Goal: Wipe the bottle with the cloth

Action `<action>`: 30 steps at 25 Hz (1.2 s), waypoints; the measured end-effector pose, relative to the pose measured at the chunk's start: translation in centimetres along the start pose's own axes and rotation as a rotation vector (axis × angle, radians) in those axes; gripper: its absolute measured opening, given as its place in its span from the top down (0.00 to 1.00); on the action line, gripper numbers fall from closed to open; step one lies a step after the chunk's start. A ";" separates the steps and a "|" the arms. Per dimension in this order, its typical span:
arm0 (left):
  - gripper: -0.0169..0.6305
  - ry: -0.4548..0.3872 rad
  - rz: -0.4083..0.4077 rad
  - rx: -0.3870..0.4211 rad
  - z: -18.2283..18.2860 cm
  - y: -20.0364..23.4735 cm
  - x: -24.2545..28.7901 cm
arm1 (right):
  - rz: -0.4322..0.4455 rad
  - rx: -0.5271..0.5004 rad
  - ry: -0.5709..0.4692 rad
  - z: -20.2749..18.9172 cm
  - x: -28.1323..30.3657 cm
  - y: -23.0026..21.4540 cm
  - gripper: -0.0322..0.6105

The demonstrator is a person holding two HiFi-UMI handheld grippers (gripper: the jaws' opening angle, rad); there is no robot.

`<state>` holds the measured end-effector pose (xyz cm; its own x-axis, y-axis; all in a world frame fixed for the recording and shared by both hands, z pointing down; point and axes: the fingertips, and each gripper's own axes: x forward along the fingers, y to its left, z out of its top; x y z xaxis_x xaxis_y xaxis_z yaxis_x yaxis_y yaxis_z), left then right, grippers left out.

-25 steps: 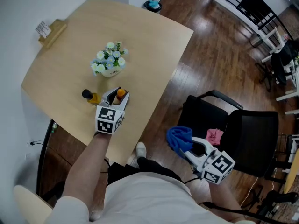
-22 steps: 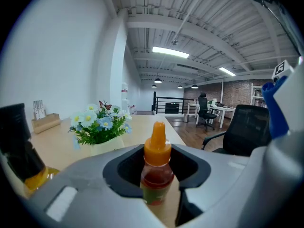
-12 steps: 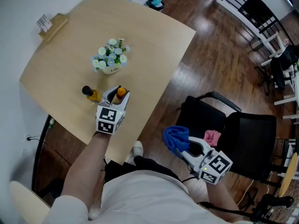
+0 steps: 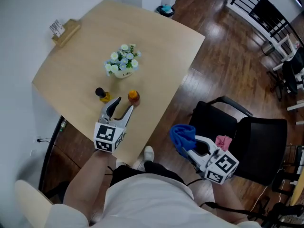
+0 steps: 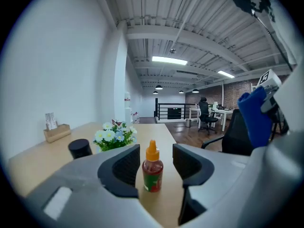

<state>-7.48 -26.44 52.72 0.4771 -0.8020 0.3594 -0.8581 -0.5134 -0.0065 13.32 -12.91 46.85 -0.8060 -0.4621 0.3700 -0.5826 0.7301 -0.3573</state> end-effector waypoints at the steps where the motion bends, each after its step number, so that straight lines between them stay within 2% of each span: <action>1: 0.62 0.005 -0.001 -0.005 0.0 -0.4 -1.4 | 0.007 0.003 -0.007 0.0 0.1 0.2 0.77; 7: 0.65 0.068 -0.015 0.013 -1.7 -2.9 -9.6 | 0.049 0.025 -0.018 -1.5 1.0 2.5 0.77; 11: 0.65 0.081 -0.034 0.017 -2.7 -4.2 -14.9 | 0.047 0.018 -0.035 -2.5 1.2 5.5 0.77; 17: 0.65 0.055 -0.098 0.005 -4.6 -6.7 -24.8 | 0.002 0.009 -0.073 -4.6 -0.3 12.7 0.77; 25: 0.65 0.021 -0.140 -0.026 -10.0 -8.3 -40.3 | -0.050 -0.012 -0.113 -8.6 -1.5 25.8 0.77; 30: 0.66 0.017 -0.167 -0.041 -11.6 -9.9 -46.6 | -0.054 -0.011 -0.100 -10.9 -2.7 31.9 0.77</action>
<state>-23.41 19.58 46.84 0.6108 -0.7010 0.3682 -0.7742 -0.6261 0.0924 -1.92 17.12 43.77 -0.7805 -0.5483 0.3004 -0.6244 0.7083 -0.3294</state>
